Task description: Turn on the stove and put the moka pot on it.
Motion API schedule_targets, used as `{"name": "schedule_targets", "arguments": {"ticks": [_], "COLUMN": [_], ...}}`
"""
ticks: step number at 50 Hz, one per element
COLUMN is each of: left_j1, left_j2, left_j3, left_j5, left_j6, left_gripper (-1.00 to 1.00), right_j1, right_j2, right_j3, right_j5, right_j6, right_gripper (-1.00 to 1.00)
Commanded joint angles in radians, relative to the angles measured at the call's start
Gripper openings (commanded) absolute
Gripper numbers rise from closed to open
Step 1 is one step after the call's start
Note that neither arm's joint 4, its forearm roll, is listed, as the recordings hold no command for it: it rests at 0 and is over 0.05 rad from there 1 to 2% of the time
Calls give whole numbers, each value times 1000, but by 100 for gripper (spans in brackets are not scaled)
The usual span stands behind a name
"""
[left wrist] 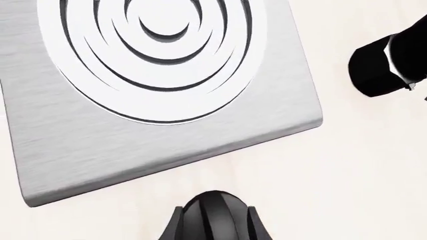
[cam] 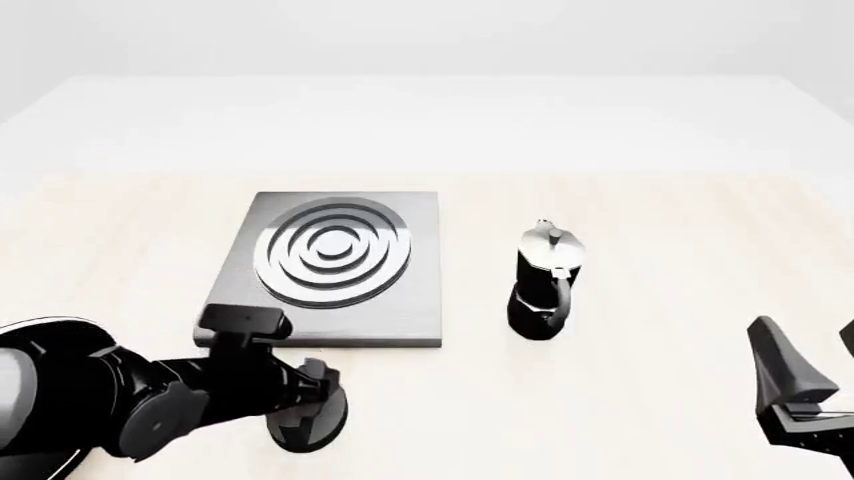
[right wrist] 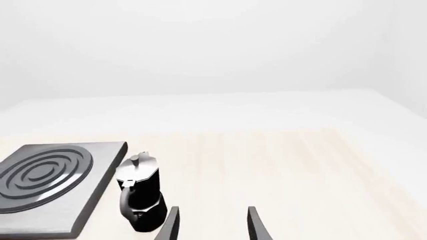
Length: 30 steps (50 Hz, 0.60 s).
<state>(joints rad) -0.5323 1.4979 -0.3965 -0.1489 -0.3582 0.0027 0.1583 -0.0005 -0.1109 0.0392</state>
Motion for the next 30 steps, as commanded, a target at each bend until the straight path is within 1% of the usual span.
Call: {"name": "schedule_targets", "arguments": {"ticks": [1, 5, 10, 17, 19, 27, 30], "left_j1": [48, 68, 85, 95, 114, 140, 151], "left_j2": [37, 52, 56, 61, 56, -14, -54], "left_j3": [-4, 1, 4, 22, 43, 44, 41], "left_j5": [-14, -30, -38, -53, -61, -11, 23], "left_j6": [38, 49, 54, 48, 43, 59, 67], "left_gripper": [100, 100, 100, 100, 100, 100, 100], "right_j1": [0, 1, 2, 3, 5, 7, 7], "right_j2": [-6, -8, 13, 24, 27, 30, 21], "right_j3": [0, 0, 0, 0, 0, 0, 0], "right_j5": [8, 10, -10, -18, -20, -25, -15], "right_j6": [1, 1, 0, -1, -2, -4, -4], "right_gripper": [100, 100, 100, 100, 100, 100, 100]}}
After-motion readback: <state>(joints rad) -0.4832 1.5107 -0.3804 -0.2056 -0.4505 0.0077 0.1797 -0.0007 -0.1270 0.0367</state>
